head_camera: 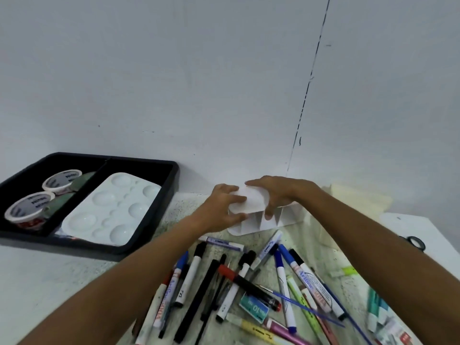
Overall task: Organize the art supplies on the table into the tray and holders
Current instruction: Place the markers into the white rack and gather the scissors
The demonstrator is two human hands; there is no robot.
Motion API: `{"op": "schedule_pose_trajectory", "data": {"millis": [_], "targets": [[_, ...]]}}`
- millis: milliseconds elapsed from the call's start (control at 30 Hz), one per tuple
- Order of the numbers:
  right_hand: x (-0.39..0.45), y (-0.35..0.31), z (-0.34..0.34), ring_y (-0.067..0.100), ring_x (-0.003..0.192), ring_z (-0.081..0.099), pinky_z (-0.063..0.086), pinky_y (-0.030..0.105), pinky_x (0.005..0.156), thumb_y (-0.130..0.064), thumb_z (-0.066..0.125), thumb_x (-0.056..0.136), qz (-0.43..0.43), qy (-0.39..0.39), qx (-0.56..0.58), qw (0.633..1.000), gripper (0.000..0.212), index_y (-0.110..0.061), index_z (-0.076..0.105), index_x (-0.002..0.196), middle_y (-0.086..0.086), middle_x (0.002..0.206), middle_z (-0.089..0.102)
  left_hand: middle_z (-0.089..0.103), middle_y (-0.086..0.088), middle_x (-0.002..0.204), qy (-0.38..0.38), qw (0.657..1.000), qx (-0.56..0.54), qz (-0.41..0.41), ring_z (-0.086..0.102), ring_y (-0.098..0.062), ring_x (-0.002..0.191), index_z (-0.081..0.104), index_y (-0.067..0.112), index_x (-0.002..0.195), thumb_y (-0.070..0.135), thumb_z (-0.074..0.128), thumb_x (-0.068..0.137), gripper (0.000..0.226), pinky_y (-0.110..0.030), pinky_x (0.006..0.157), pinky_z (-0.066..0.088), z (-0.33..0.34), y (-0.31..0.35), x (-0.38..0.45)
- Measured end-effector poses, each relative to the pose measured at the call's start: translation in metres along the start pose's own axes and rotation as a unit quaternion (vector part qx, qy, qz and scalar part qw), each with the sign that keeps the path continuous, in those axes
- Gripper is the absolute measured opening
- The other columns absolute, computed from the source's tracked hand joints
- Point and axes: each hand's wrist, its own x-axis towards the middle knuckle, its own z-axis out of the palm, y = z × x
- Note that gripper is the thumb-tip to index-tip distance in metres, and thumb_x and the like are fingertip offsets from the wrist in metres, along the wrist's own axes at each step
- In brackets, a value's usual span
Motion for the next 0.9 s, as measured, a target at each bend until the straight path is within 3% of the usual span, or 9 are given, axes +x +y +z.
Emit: {"op": "schedule_pose_trajectory", "data": {"millis": [67, 167, 300, 433, 500, 600, 633, 767, 900], "targets": [[-0.002, -0.002, -0.005, 0.027, 0.135, 0.034, 0.034, 0.042, 0.108, -0.031, 0.086, 0.066, -0.011, 0.037, 0.017, 0.999, 0.114, -0.034, 0.013, 0.153, 0.005, 0.152, 0.029, 0.045, -0.013, 0.142, 0.041, 0.998, 0.013, 0.046, 0.031, -0.029, 0.133, 0.062, 0.014, 0.127, 0.041, 0.074, 0.08, 0.055, -0.048, 0.111, 0.032, -0.015, 0.0, 0.0], [-0.011, -0.004, -0.014, 0.026, 0.139, 0.028, 0.028, 0.037, 0.111, -0.036, 0.086, 0.068, -0.044, 0.106, 0.102, 0.988, 0.117, -0.033, 0.007, 0.154, 0.006, 0.156, 0.025, 0.036, -0.007, 0.149, 0.157, 0.984, 0.02, 0.085, 0.027, -0.025, 0.137, 0.049, 0.021, 0.139, 0.061, 0.065, 0.074, 0.078, -0.039, 0.11, 0.025, -0.04, 0.002, 0.0], [-0.024, -0.008, -0.008, 0.022, 0.135, 0.036, 0.034, 0.026, 0.103, -0.031, 0.087, 0.068, -0.075, 0.202, 0.326, 0.92, 0.116, -0.039, 0.008, 0.152, 0.003, 0.149, 0.034, 0.014, 0.008, 0.158, 0.244, 0.959, -0.139, -0.041, 0.012, -0.013, 0.146, 0.018, 0.038, 0.15, 0.068, 0.072, 0.063, 0.107, -0.04, 0.116, 0.02, -0.053, 0.006, -0.008], [-0.021, -0.012, 0.026, 0.023, 0.123, 0.052, 0.049, 0.043, 0.099, -0.05, 0.09, 0.052, -0.08, 0.23, 0.496, 0.834, 0.122, -0.062, 0.008, 0.142, 0.006, 0.136, 0.047, 0.004, 0.002, 0.162, 0.157, 0.923, -0.329, -0.125, 0.018, -0.022, 0.146, -0.009, 0.045, 0.149, 0.064, 0.081, 0.051, 0.134, -0.045, 0.114, 0.027, -0.045, 0.002, -0.013], [-0.02, -0.012, 0.041, 0.023, 0.122, 0.054, 0.053, 0.042, 0.094, -0.039, 0.091, 0.058, -0.074, 0.224, 0.549, 0.802, 0.123, -0.057, 0.006, 0.145, 0.007, 0.137, 0.046, 0.005, -0.002, 0.162, 0.094, 0.931, -0.334, -0.116, 0.03, -0.023, 0.141, -0.017, 0.05, 0.146, 0.058, 0.085, 0.053, 0.139, -0.044, 0.11, 0.036, -0.036, 0.002, -0.016], [-0.017, -0.014, 0.059, 0.023, 0.121, 0.056, 0.056, 0.034, 0.084, -0.017, 0.088, 0.065, -0.067, 0.198, 0.614, 0.761, 0.123, -0.049, 0.004, 0.149, 0.011, 0.14, 0.043, 0.021, 0.013, 0.153, 0.051, 0.943, -0.322, -0.061, 0.044, 0.0, 0.126, -0.024, 0.044, 0.145, 0.033, 0.088, 0.063, 0.139, -0.019, 0.095, 0.046, -0.017, 0.006, -0.02], [-0.015, -0.015, 0.063, 0.023, 0.122, 0.056, 0.056, 0.035, 0.085, -0.015, 0.088, 0.065, -0.065, 0.192, 0.629, 0.751, 0.123, -0.051, 0.005, 0.149, 0.011, 0.142, 0.042, 0.026, 0.016, 0.15, 0.045, 0.944, -0.323, -0.045, 0.045, 0.004, 0.124, -0.024, 0.043, 0.145, 0.027, 0.088, 0.065, 0.139, -0.018, 0.093, 0.048, -0.012, 0.006, -0.021], [-0.01, -0.014, 0.071, 0.026, 0.132, 0.047, 0.048, 0.05, 0.099, -0.024, 0.092, 0.056, -0.063, 0.182, 0.663, 0.723, 0.123, -0.057, 0.014, 0.145, 0.008, 0.148, 0.038, 0.035, 0.0, 0.149, 0.047, 0.953, -0.299, -0.013, 0.046, -0.017, 0.131, -0.018, 0.048, 0.146, 0.023, 0.086, 0.067, 0.133, -0.04, 0.098, 0.051, -0.001, 0.002, -0.022], [-0.015, -0.02, 0.081, 0.027, 0.143, 0.03, 0.036, 0.058, 0.109, -0.036, 0.089, 0.065, -0.1, 0.174, 0.631, 0.75, 0.11, -0.059, 0.016, 0.144, -0.003, 0.159, 0.023, 0.037, -0.004, 0.144, 0.05, 0.973, -0.224, 0.0, 0.048, -0.016, 0.127, -0.022, 0.049, 0.143, 0.008, 0.078, 0.073, 0.129, -0.024, 0.096, 0.05, 0.004, -0.007, -0.027]]}}
